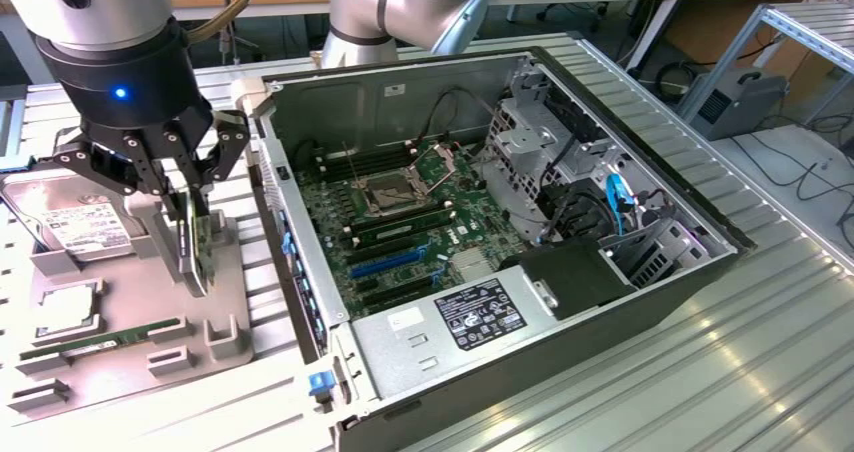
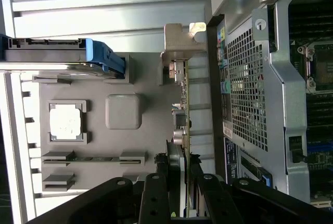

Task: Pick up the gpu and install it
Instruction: 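Pick up the gpu and move the gpu toward the slot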

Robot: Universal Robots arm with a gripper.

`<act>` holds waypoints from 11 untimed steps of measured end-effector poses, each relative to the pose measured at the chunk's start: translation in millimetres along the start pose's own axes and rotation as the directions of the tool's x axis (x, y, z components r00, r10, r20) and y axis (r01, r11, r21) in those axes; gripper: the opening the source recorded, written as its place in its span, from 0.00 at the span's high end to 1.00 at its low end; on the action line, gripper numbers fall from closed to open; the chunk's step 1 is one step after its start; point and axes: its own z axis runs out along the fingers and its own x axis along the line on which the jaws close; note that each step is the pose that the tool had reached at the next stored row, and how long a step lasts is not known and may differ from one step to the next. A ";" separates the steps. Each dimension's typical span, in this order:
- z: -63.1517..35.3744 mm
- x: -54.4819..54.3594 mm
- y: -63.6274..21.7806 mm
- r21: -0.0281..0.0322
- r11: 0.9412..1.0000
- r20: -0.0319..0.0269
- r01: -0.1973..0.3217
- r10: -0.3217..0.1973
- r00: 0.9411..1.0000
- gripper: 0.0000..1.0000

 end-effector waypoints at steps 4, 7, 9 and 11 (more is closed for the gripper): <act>-1.1 0.0 0.0 0.000 1.000 0.000 0.000 0.000 1.000 0.73; -1.9 0.0 0.0 0.000 1.000 0.000 0.000 0.000 1.000 0.73; -2.3 -0.1 0.0 0.000 1.000 0.000 0.000 0.000 1.000 0.73; -2.8 -0.1 0.0 0.000 1.000 0.000 0.000 0.000 1.000 0.73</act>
